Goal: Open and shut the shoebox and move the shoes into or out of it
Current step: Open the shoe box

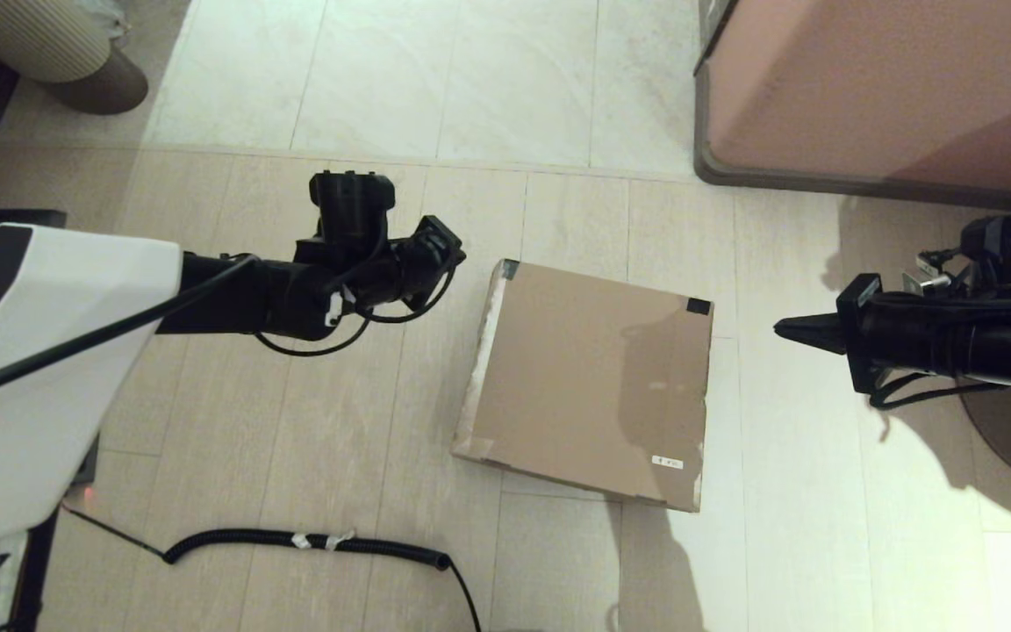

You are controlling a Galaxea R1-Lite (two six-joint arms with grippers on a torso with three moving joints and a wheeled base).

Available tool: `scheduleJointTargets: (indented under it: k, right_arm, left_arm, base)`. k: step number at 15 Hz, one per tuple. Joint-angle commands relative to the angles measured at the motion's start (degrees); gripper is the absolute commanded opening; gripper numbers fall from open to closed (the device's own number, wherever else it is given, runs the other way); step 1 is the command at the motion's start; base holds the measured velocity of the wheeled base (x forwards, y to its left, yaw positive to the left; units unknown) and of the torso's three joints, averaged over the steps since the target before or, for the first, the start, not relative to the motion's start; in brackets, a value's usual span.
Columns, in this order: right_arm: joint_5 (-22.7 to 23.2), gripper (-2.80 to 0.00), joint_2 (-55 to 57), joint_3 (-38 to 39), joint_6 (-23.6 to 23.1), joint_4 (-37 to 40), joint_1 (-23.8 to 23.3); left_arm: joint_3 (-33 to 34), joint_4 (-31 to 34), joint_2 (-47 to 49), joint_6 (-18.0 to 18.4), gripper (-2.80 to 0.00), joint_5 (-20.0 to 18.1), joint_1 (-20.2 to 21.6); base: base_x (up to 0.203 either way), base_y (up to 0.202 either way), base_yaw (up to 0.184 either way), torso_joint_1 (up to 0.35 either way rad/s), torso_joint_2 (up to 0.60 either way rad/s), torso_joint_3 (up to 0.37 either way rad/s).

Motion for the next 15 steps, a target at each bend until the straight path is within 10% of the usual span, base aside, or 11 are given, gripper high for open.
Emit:
scheduleJointTargets:
  k: [1, 4, 7, 11, 15]
  right_arm:
    - [-0.1, -2.80, 1.0, 2.4, -2.7, -0.3, -0.8]
    - [-6.7, -2.80, 5.7, 12.8, -19.9, -6.2, -1.0]
    - [-10.4, -2.80, 15.7, 23.2, -25.8, -29.8, -0.3]
    - [-11.5, -2.80, 29.0, 27.7, -27.0, -50.6, 3.9]
    - [-13.1, -2.80, 34.9, 24.7, -27.1, -53.9, 8.6]
  left_arm:
    - [1.9, 1.5, 0.5, 1.4, -2.80, 0.1, 0.3]
    - [13.4, 0.3, 1.8, 20.9, -2.80, 2.8, 1.1]
    - [20.9, -12.1, 5.8, 31.4, -2.80, 4.7, 0.9]
    - [19.3, -13.3, 9.5, 33.4, -2.80, 4.7, 0.7]
    - [14.4, -12.7, 12.7, 33.4, -2.80, 4.6, 0.1]
  base:
    - [0.000, 0.000, 0.000, 0.000, 0.00, 0.000]
    - [0.000, 0.000, 0.000, 0.000, 0.00, 0.000]
    - [0.000, 0.000, 0.000, 0.000, 0.00, 0.000]
    - [0.000, 0.000, 0.000, 0.000, 0.00, 0.000]
    - [0.000, 0.000, 0.000, 0.000, 0.00, 0.000]
